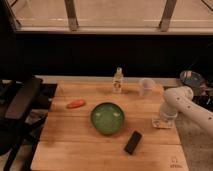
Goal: Wipe the white sponge on the table
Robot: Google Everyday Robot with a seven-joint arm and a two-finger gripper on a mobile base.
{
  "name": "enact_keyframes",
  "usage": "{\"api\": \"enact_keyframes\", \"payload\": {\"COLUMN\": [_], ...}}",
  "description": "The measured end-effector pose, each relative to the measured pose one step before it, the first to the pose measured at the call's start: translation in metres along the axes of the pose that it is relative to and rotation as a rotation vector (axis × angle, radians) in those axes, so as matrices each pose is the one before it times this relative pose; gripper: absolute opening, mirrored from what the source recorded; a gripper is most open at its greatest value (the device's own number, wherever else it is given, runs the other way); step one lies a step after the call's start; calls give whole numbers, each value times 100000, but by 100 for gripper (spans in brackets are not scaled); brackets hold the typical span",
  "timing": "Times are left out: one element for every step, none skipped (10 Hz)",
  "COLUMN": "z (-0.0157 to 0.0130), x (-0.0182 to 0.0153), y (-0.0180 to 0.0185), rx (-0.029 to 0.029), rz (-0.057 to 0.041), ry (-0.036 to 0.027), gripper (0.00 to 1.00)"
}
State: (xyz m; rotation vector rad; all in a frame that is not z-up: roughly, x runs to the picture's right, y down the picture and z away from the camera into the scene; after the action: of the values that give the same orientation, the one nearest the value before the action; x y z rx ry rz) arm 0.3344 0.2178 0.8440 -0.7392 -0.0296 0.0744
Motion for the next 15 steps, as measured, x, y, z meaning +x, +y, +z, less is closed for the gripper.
{"api": "enact_keyframes", "payload": {"z": [-4,-4,-64,-481,-1152,-1861,-1395,-1595,-800,-447,89,615,777,1190,969], "x": [4,3,-29,-511,-919,-1368,-867,-993,-497,-228,-76,-408,-462,-602,-479], "y": [-3,-5,99,382,-89,91,-27,-111,-119,-146,-327,-421,-241,-243,-81], "rx": [7,11,-36,659,3134,3186,2250,2792,1547,1084,-438,-1415,-2219,-2960,-2658], "rz": [8,6,-461,-2413,-2960,-3965,-2642,-3080,-1838,-1571,-1938,-2068,-1863,-2188,-1778], "ry": [1,6,317,489,223,41,55,-115,-455,-814,-2186,-1659,-713,-421,-167], "gripper": [1,1,1,1,1,1,1,1,1,1,1,1,1,1,1]}}
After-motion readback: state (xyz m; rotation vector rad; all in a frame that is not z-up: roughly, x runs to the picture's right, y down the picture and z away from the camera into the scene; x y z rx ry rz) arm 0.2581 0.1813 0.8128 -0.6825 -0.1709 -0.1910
